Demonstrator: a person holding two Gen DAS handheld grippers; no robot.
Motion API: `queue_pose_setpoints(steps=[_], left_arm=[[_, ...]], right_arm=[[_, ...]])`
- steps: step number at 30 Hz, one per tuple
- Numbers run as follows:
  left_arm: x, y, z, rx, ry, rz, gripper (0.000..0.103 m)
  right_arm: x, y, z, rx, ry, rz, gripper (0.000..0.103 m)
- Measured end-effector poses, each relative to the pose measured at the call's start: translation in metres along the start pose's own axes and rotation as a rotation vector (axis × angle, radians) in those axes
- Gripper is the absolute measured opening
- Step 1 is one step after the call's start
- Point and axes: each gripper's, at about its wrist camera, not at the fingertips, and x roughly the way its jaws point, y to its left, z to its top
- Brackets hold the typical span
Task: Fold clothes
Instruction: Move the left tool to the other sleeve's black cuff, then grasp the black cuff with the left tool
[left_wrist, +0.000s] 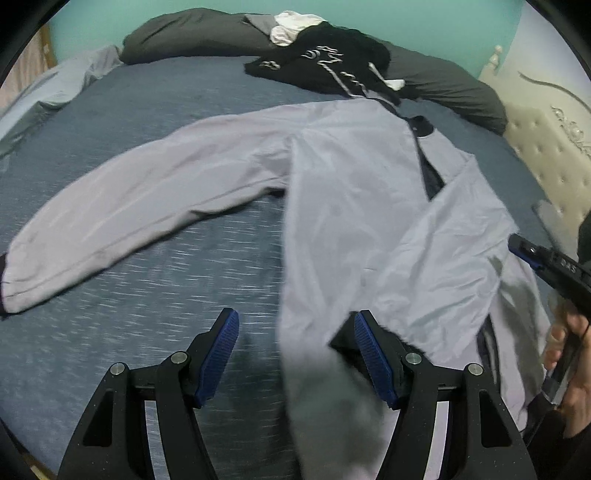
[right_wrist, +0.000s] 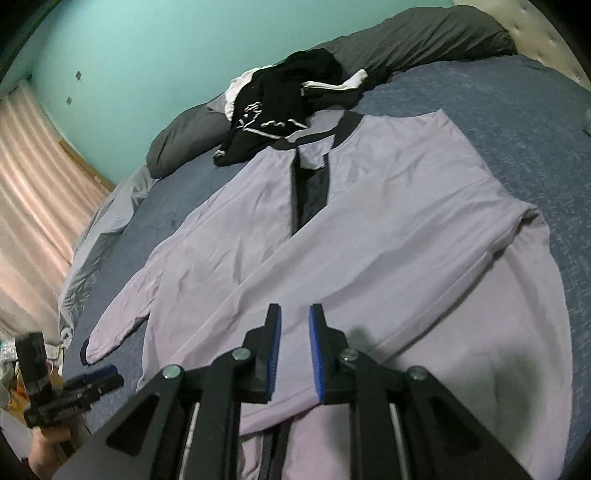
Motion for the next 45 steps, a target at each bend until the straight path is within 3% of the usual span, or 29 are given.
queue_pose_setpoints(steps=[6, 12, 23, 30, 45], left_arm=[[-0.006, 0.025, 0.002, -0.033, 0.02, 0.033, 0.069], [-0.003, 0.072, 0.003, -0.172, 0.046, 0.039, 0.069], [-0.019, 0.182, 0.006, -0.4, -0.004, 0.167, 0.069], [-0.024, 0.244, -0.012, -0.553, -0.001, 0.212, 0.069], [-0.021, 0.317, -0.028, -0.782, -0.073, 0.185, 0.075]], right_arm=[[0.002, -0.003, -0.01, 0.02, -0.009, 0.016, 0.018], [0.001, -0.006, -0.016, 0.04, -0.006, 0.036, 0.018], [-0.003, 0.003, -0.014, -0.034, -0.033, 0.012, 0.019], [0.002, 0.008, -0.015, -0.043, -0.027, 0.017, 0.019], [0.005, 0.03, -0.015, -0.143, -0.043, -0.014, 0.019]])
